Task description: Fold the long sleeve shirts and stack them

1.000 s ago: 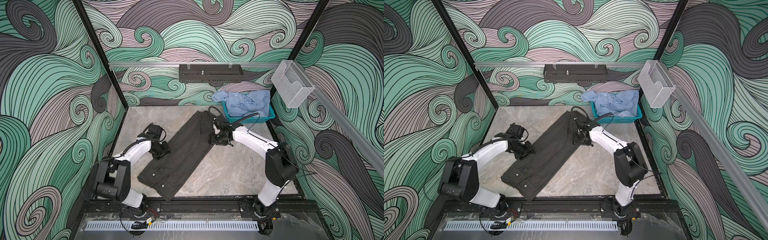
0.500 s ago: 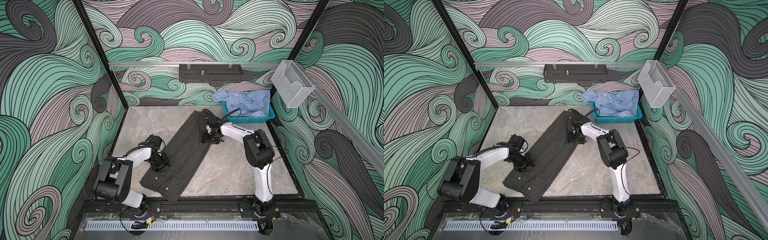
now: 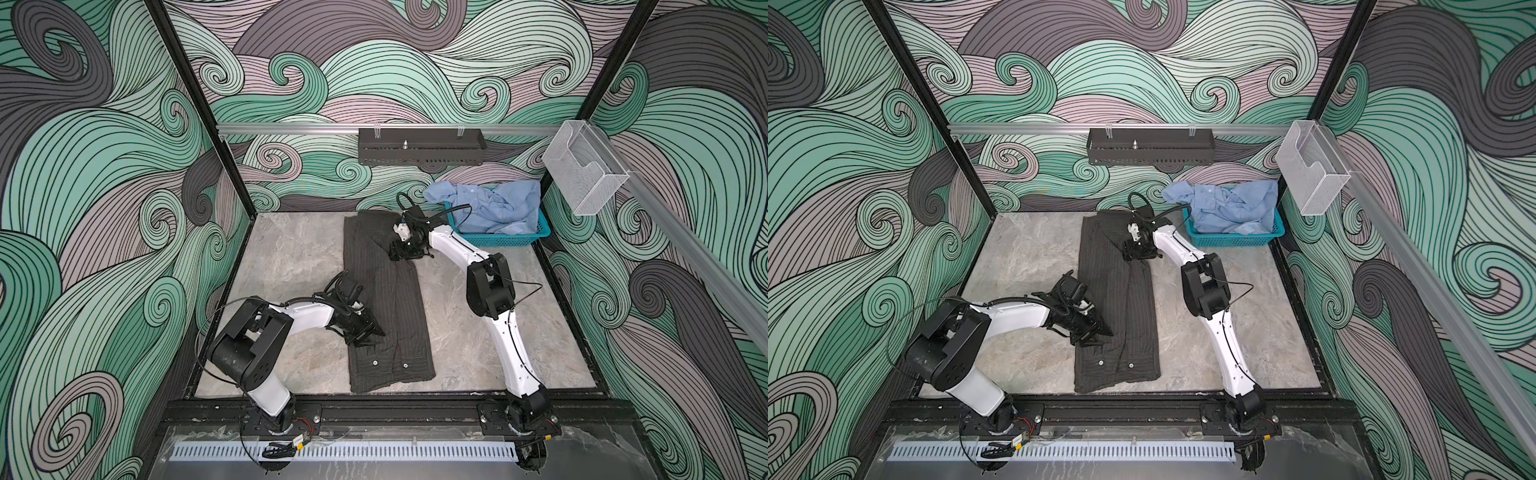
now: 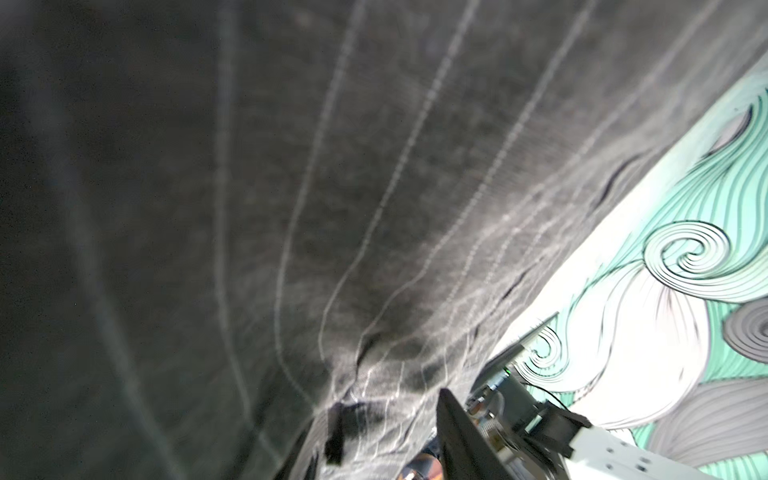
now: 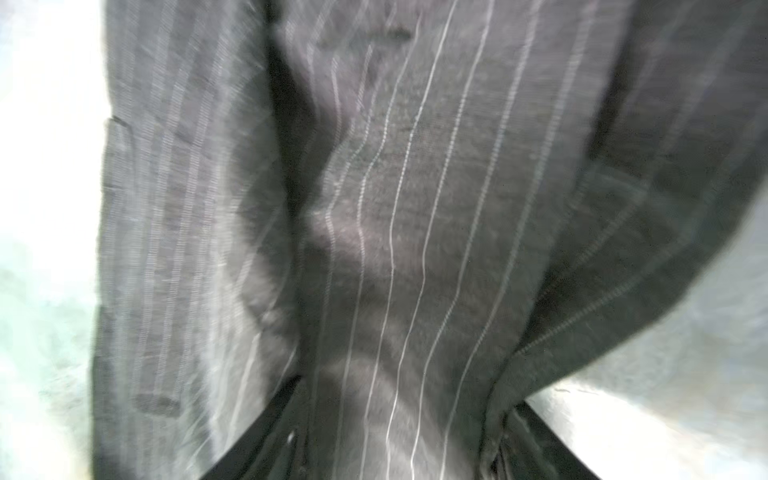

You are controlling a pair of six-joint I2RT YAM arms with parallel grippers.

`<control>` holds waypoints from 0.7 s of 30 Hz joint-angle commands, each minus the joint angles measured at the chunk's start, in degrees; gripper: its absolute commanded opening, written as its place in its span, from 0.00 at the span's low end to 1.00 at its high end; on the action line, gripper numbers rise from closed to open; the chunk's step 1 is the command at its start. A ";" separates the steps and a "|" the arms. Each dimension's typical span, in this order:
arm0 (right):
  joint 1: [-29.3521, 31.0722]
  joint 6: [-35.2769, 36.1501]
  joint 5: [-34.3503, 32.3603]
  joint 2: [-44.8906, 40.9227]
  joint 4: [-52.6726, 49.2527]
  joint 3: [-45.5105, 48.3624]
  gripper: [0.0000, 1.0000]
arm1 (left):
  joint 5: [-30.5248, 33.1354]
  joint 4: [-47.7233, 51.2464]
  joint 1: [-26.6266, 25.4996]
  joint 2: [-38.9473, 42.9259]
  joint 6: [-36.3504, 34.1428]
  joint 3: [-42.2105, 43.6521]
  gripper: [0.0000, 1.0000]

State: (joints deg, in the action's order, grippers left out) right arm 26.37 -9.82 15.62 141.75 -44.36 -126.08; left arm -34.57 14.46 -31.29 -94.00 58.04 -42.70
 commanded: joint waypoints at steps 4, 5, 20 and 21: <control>-0.62 -0.29 -3.15 -10.16 -4.42 2.28 0.72 | 13.05 12.81 -0.44 4.34 -3.55 -3.40 0.54; -0.62 -0.81 -4.06 -12.45 -4.39 3.86 0.72 | 14.71 15.23 -0.44 6.76 -4.59 -4.67 0.55; 9.59 -24.22 -3.37 -66.34 11.55 71.14 0.73 | 23.45 29.17 -0.57 48.43 -2.30 9.73 0.61; 11.16 -26.00 -4.09 -69.29 12.11 75.11 0.72 | 22.64 28.35 -0.82 51.08 -0.83 12.36 0.62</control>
State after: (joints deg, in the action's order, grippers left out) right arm 34.11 -28.36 12.73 76.60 -34.92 -59.27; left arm -11.05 40.25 -31.66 -46.87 53.23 -34.98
